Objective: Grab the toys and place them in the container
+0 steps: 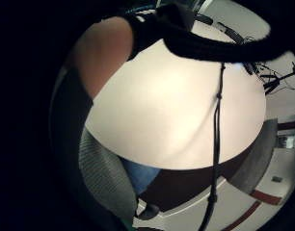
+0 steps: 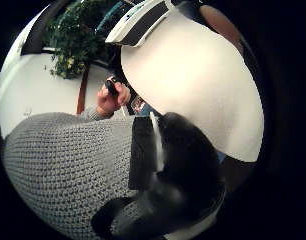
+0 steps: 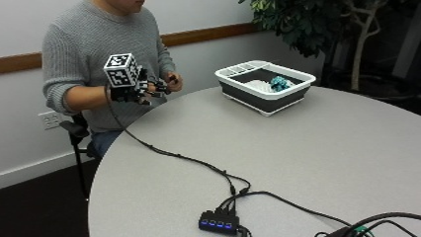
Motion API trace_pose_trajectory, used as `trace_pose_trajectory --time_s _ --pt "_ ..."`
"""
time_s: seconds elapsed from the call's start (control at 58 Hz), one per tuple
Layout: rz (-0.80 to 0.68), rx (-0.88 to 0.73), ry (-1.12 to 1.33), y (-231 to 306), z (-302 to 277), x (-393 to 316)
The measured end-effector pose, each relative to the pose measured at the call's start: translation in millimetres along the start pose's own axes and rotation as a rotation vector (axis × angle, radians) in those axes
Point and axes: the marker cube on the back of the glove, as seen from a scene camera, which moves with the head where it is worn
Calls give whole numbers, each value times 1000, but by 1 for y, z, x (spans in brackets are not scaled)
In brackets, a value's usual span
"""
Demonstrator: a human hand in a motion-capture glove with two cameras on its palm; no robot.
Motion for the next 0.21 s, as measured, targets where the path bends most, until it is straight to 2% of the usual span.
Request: trace_pose_trajectory --time_s 0.207 --pt "-20 -20 26 -5 4 5"
